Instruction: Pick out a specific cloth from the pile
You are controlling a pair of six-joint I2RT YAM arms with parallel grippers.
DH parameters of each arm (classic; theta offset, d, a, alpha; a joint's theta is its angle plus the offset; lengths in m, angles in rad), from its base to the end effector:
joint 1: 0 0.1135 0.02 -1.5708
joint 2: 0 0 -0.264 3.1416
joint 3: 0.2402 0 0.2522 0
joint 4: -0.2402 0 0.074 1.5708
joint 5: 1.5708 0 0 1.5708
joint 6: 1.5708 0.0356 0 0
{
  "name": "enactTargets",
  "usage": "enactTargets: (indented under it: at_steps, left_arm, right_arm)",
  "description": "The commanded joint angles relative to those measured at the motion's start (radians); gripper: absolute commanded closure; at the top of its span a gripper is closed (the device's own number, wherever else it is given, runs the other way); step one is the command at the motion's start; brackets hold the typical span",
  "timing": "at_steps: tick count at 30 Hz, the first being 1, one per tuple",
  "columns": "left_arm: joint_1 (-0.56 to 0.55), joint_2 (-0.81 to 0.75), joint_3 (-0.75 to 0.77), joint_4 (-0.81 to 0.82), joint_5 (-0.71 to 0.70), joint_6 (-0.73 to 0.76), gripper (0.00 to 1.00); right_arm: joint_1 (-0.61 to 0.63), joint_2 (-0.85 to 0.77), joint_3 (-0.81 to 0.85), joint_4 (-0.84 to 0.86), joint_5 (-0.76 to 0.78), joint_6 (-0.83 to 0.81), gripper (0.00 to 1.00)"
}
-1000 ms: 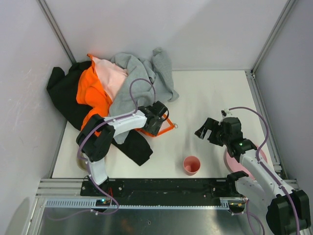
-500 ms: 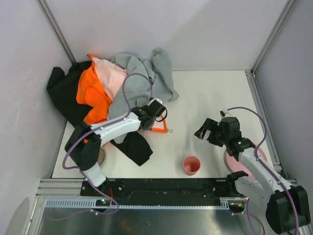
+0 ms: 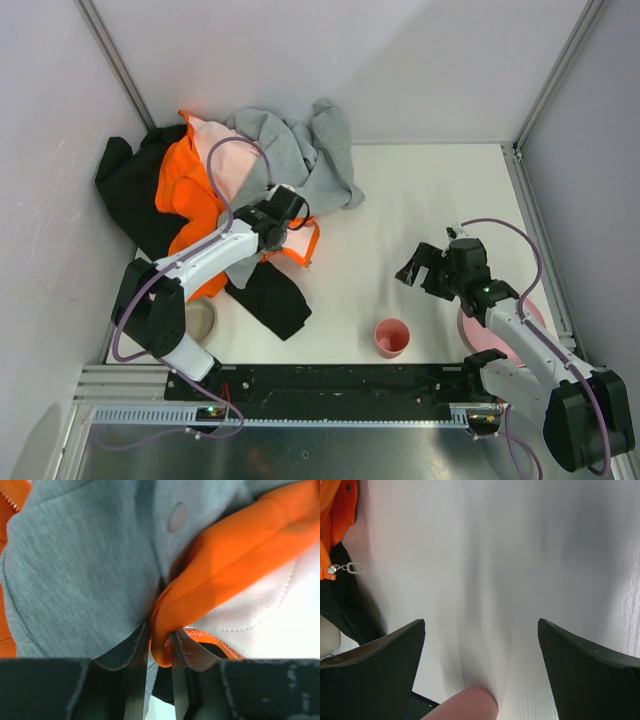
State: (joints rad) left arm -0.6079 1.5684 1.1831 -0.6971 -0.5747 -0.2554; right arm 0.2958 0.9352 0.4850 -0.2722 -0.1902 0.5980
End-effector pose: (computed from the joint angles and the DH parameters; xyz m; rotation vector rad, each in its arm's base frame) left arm 0.2718 -0.1655 0.2493 0.2509 2.4327 0.4004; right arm 0.1814 0.0623 0.2013 0.2559 2.3589 0.6666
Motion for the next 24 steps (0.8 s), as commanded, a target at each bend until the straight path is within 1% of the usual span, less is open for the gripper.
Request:
enactTargets:
  at_steps: [1,5,6,7,9,16,20,22,24]
  left_arm:
    - [0.043,-0.038,-0.030,-0.041,0.017,-0.030,0.67]
    - [0.047,0.003,-0.012,-0.045,0.028,-0.028,0.40]
    - [0.047,0.015,-0.006,-0.046,0.030,-0.027,0.35]
    - [0.048,0.027,0.002,-0.046,0.035,-0.027,0.32]
    - [0.050,0.048,0.016,-0.046,0.050,-0.028,0.29]
    - [0.050,0.156,0.075,-0.042,0.128,-0.035,0.30]
    - [0.050,0.222,0.113,-0.039,0.148,-0.034,0.31]
    - [0.050,0.249,0.130,-0.036,0.154,-0.032,0.34]
    - [0.050,0.271,0.150,-0.034,0.156,-0.028,0.44]
  right_arm:
    - [0.011,0.012,0.046,0.034,-0.004,-0.011,0.01]
    - [0.014,0.013,0.046,0.034,-0.011,-0.007,0.01]
    - [0.014,0.011,0.046,0.034,-0.012,-0.006,0.01]
    - [0.014,0.009,0.046,0.032,-0.012,-0.005,0.01]
    - [0.014,0.003,0.046,0.028,-0.011,-0.006,0.01]
    - [0.014,-0.002,0.046,0.018,-0.009,-0.017,0.01]
    - [0.014,-0.002,0.046,0.018,-0.010,-0.019,0.01]
    - [0.014,-0.002,0.046,0.019,-0.011,-0.019,0.01]
    - [0.014,-0.002,0.046,0.020,-0.011,-0.022,0.01]
